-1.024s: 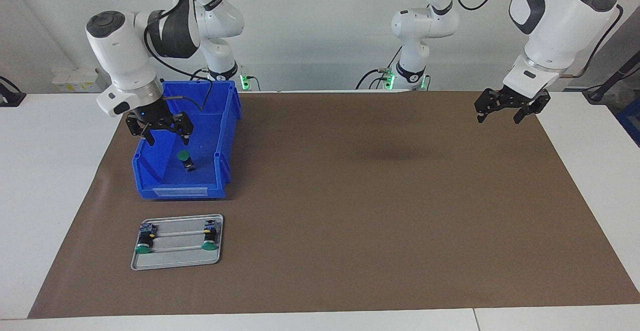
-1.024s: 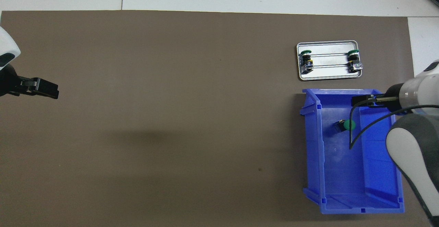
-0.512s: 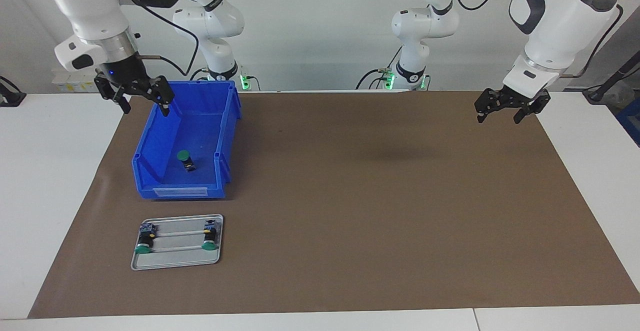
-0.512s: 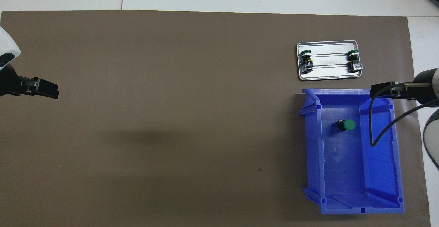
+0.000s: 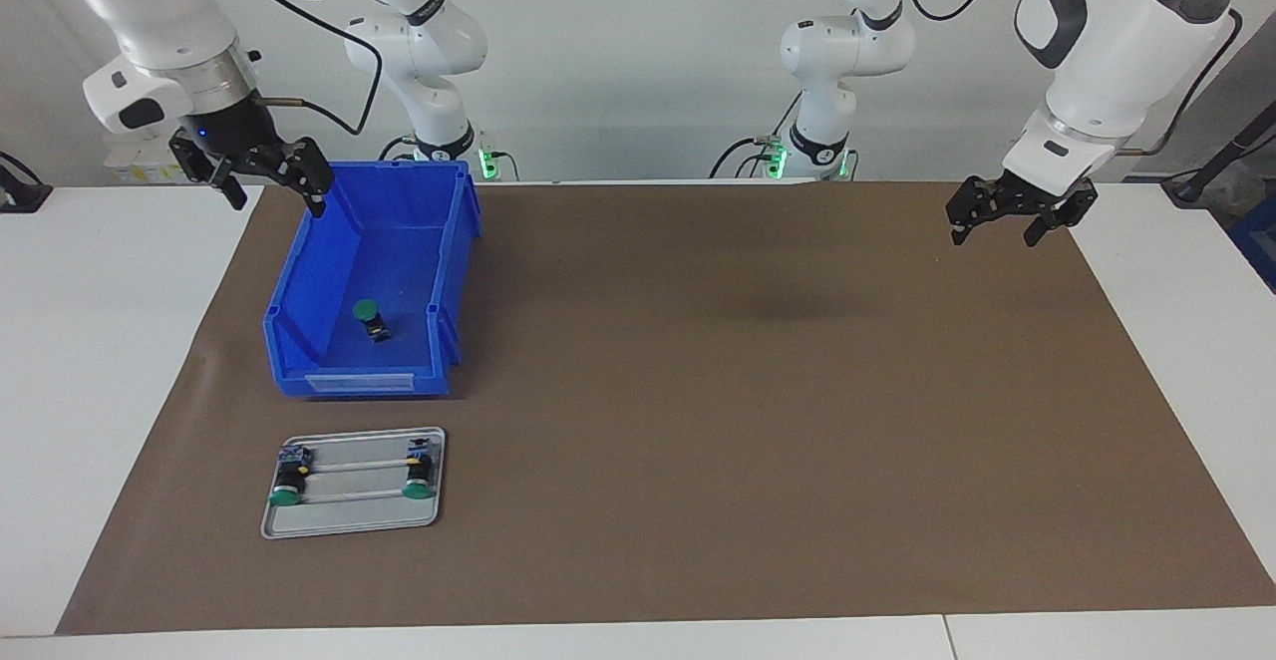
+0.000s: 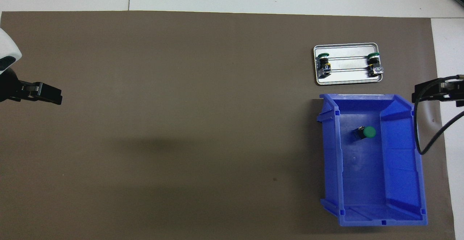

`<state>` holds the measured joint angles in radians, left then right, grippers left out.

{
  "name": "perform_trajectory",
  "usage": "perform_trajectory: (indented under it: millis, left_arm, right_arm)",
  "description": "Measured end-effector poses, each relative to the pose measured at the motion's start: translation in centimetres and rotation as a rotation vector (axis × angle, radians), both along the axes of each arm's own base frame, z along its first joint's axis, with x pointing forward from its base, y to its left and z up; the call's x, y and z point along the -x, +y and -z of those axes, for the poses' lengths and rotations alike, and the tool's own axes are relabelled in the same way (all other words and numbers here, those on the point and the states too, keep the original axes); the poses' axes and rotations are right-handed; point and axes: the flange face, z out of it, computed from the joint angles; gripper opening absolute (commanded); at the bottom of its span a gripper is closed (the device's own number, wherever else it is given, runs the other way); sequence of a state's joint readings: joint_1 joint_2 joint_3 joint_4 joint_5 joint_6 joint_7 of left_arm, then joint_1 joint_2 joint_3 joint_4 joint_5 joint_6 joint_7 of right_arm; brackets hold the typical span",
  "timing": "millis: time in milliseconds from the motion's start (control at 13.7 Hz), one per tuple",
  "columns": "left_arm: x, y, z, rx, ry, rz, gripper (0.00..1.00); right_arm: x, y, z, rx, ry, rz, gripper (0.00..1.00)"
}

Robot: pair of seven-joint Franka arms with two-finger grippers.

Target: Place and press button with both arms

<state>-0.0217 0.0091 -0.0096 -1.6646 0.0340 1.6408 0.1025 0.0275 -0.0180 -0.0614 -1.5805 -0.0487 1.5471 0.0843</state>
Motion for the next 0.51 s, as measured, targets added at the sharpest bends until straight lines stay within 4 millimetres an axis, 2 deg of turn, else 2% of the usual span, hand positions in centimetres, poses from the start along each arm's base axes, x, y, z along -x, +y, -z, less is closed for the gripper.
perform_trajectory:
  millis: [512]
  left_arm:
    - [0.0,0.0,0.0,0.0,0.0,0.0,1.0]
  right_arm:
    - [0.0,0.35,0.03,0.0,0.002,-0.024,0.99]
